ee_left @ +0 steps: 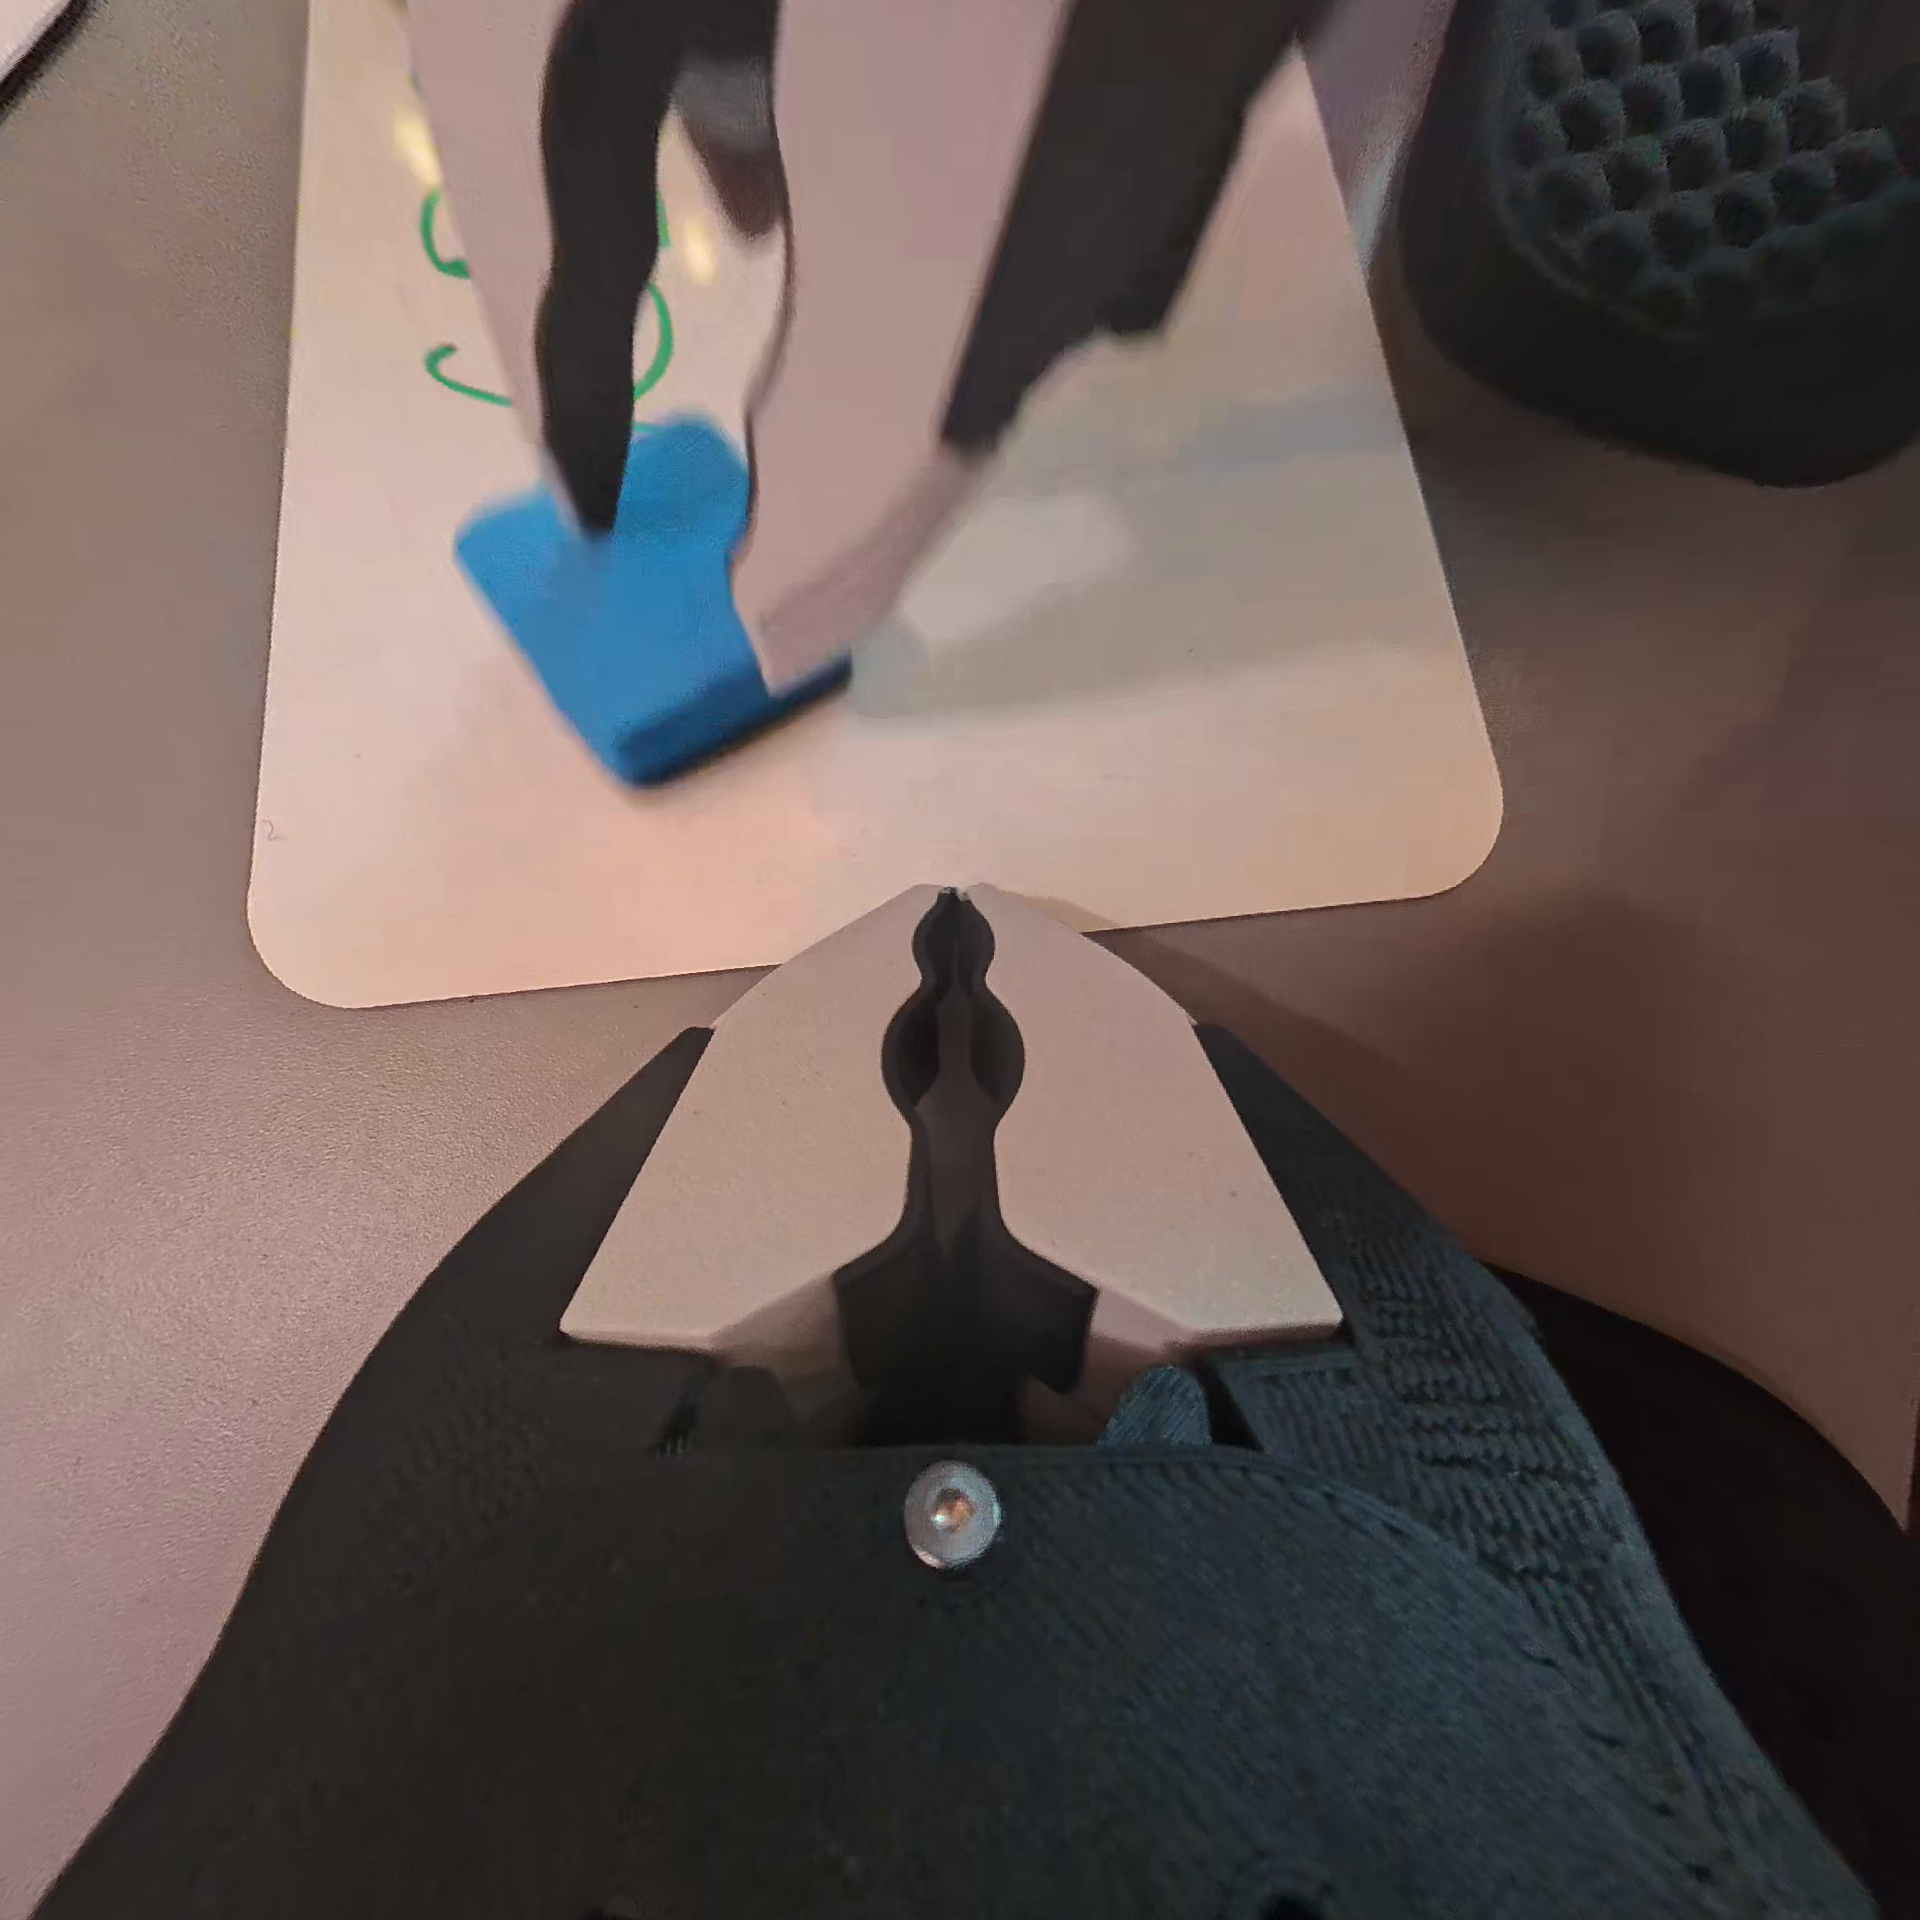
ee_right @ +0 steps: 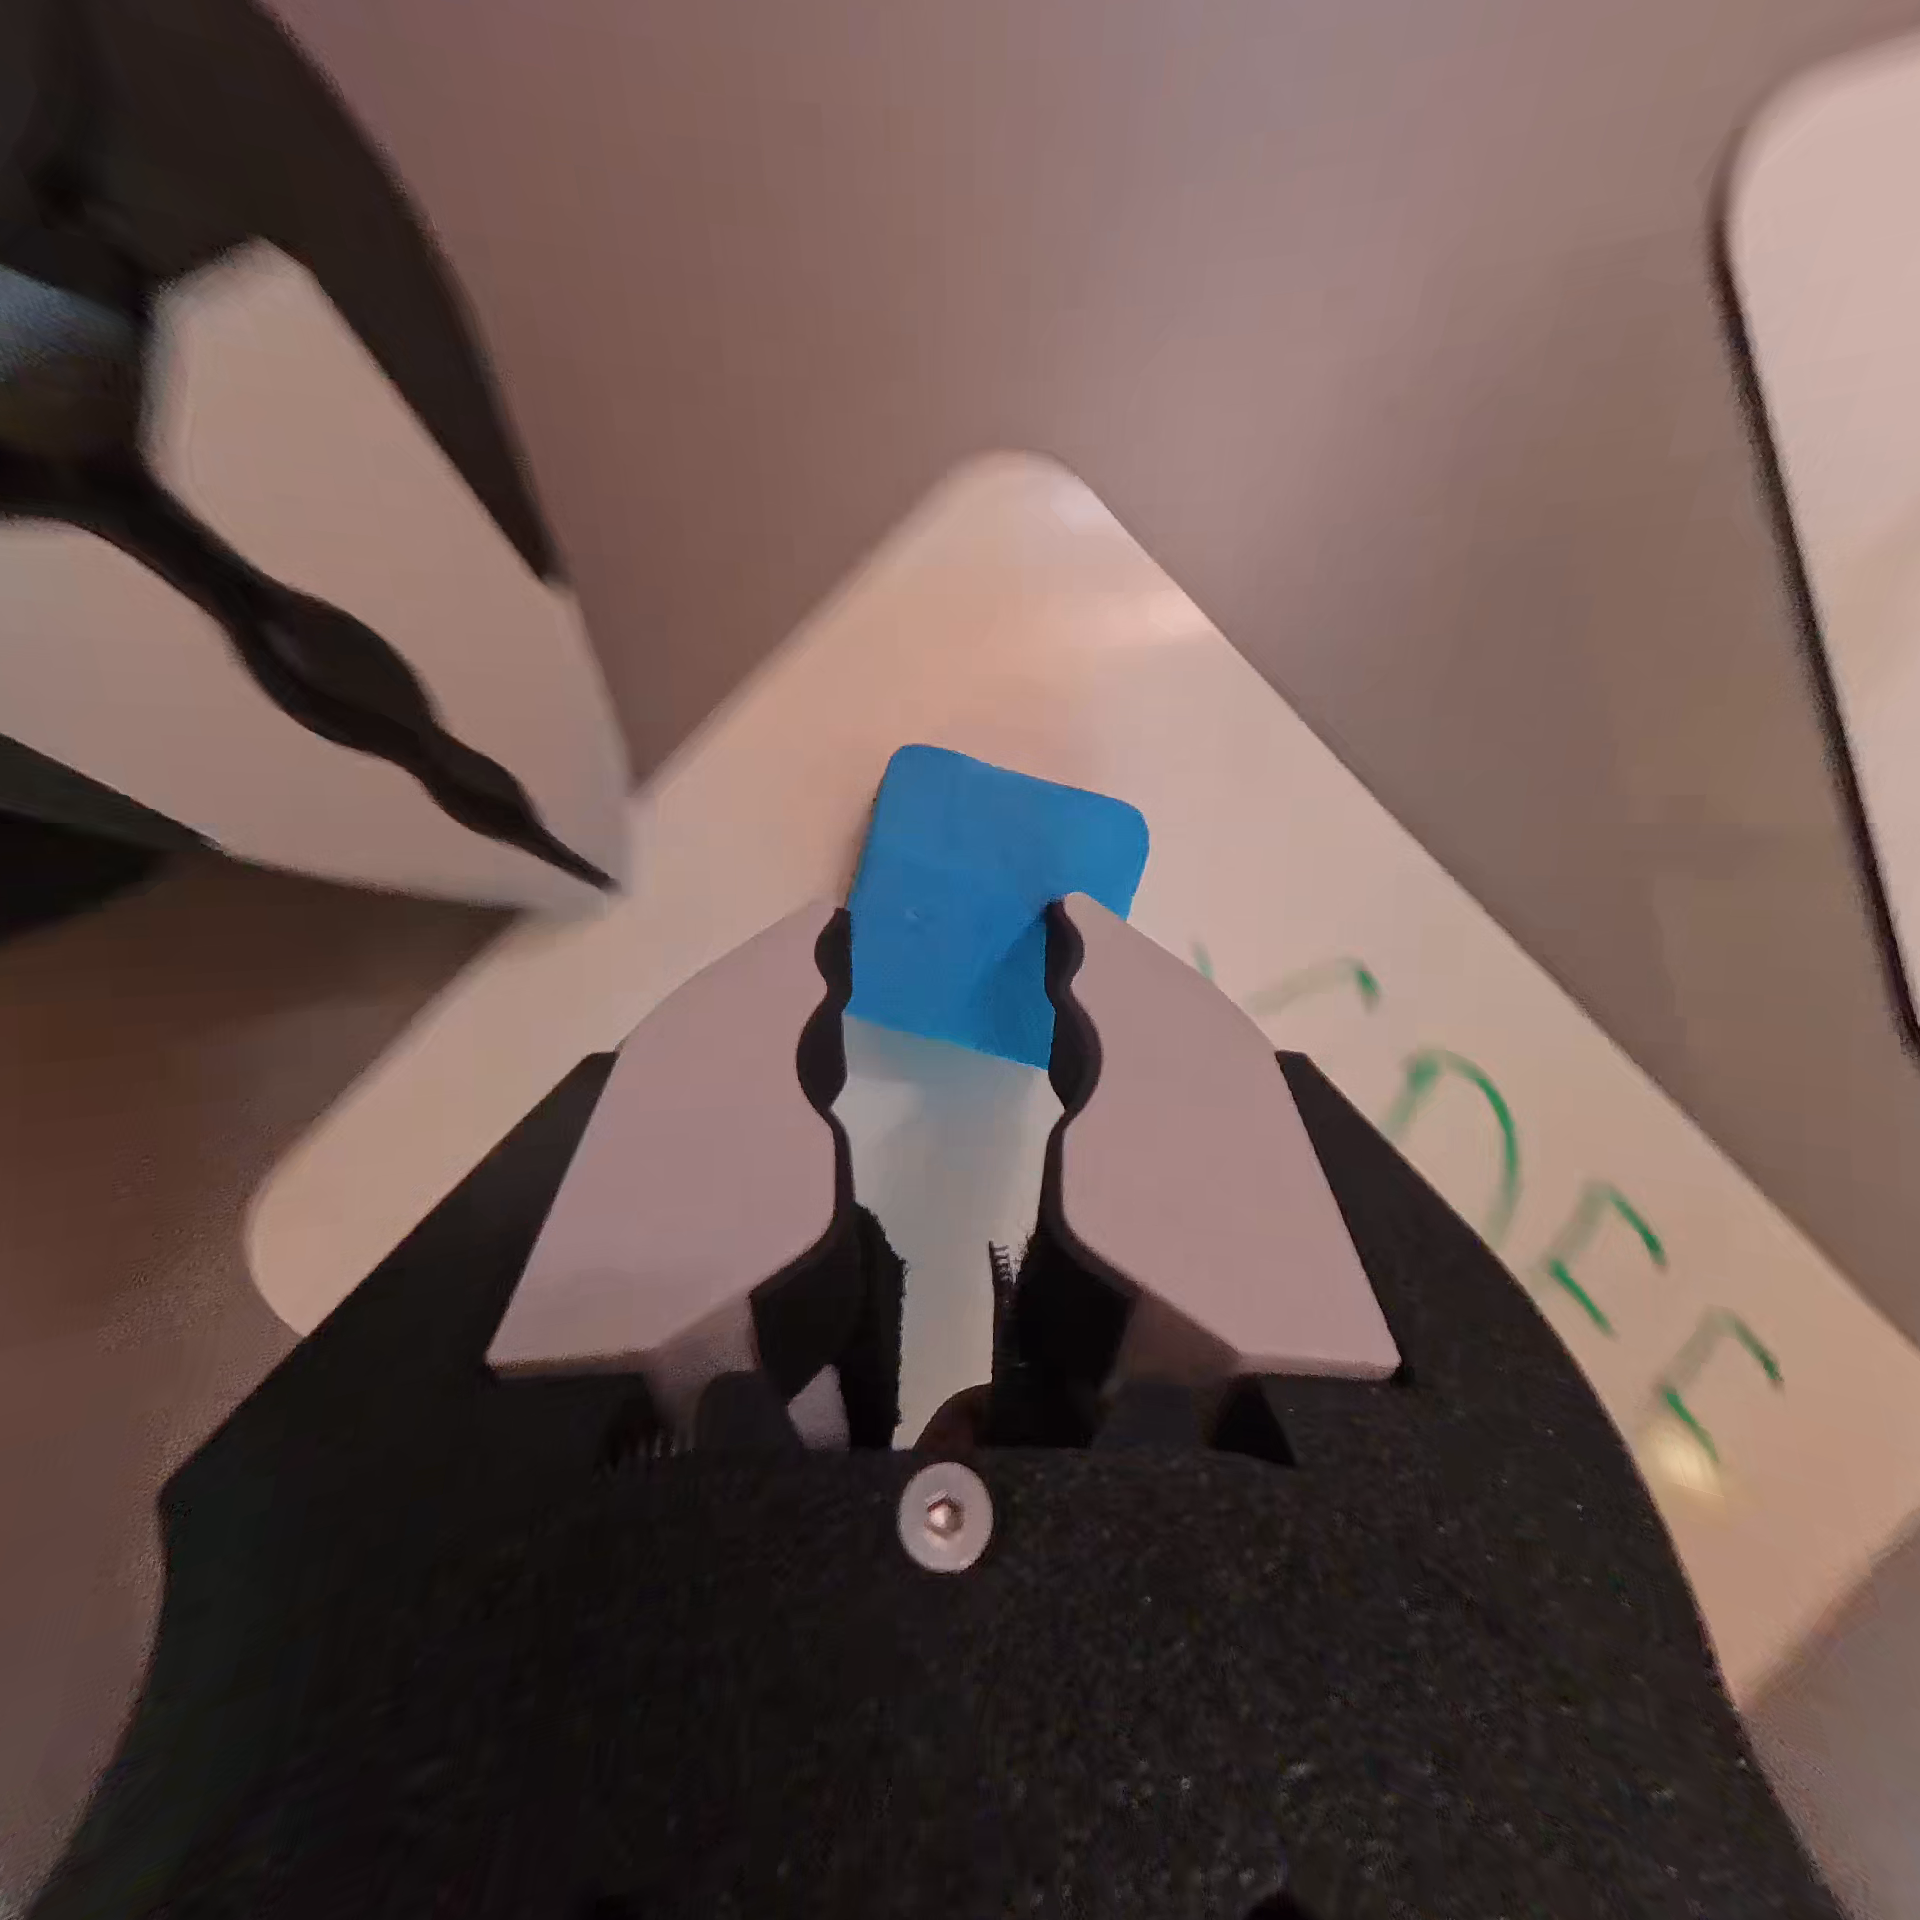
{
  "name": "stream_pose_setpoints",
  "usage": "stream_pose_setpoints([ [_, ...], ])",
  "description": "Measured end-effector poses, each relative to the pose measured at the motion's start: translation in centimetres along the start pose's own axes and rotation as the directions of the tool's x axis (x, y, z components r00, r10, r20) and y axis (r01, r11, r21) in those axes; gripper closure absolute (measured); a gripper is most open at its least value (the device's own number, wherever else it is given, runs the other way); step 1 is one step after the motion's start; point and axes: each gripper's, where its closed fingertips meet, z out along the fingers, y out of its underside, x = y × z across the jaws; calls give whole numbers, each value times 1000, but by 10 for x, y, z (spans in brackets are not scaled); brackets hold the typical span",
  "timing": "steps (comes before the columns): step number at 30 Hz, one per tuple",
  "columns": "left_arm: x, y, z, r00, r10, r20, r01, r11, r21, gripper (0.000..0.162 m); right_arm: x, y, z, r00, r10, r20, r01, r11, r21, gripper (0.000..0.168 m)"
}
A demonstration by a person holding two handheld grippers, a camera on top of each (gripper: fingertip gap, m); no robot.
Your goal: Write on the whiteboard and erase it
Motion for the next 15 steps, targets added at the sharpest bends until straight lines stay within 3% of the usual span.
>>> stream_pose_setpoints([
  [2, 2, 0, 0, 1000, 9, -6, -9, 1000, -1, 160, 41, 23, -9, 992, 93, -83, -97, 995, -37, 132],
  [5, 2, 0, 0, 1000, 2, -11, -2, 1000, 1, 160, 76, 21, -6, 976, 167, -142, -165, 986, 24, 132],
  [9, 2, 0, 0, 1000, 4, -9, -4, 1000, 1, 160, 33, 0, 3, 996, 62, -64, -57, 996, 74, 132],
  [12, 2, 0, 0, 1000, 6, -7, -6, 1000, 1, 160, 28, 26, -12, 998, 49, -25, -50, 999, -14, 132],
  [15, 2, 0, 0, 1000, 14, -2, -14, 1000, -1, 160, 95, 65, -27, 965, 206, -165, -220, 973, -69, 132],
])
